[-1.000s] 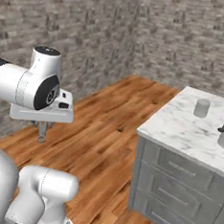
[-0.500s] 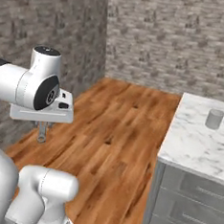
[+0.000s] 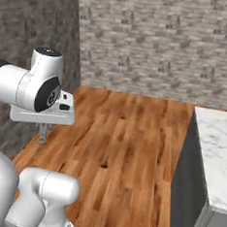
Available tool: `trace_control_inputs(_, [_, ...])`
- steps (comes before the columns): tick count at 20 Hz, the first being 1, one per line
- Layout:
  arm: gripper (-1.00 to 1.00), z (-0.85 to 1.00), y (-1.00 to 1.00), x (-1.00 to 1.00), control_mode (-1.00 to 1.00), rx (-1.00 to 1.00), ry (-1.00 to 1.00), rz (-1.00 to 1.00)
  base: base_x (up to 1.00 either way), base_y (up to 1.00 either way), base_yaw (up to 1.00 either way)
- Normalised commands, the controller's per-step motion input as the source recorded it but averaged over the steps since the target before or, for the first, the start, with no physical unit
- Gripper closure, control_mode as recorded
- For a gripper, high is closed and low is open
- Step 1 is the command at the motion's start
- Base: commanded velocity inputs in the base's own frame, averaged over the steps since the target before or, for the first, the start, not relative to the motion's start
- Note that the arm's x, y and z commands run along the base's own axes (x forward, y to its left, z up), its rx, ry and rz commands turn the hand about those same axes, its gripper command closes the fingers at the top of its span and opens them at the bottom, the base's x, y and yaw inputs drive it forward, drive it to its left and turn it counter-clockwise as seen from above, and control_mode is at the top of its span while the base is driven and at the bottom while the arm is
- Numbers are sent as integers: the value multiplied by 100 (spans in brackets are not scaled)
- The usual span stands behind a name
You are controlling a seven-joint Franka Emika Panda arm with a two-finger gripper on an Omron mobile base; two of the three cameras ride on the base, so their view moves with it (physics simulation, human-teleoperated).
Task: Take the tongs from the drawer on the left and place them on the dining counter next to the tray containing the kebab skewer.
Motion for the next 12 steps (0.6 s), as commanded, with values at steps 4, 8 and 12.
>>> trace_control_inputs(4, [100,0,0,0,100,0,0,0,100,95,-55])
trace_control_inputs(8, [100,0,0,0,100,0,0,0,97,74,-74])
trace_control_inputs(12, [100,0,0,0,100,0,0,0,86,67,-78])
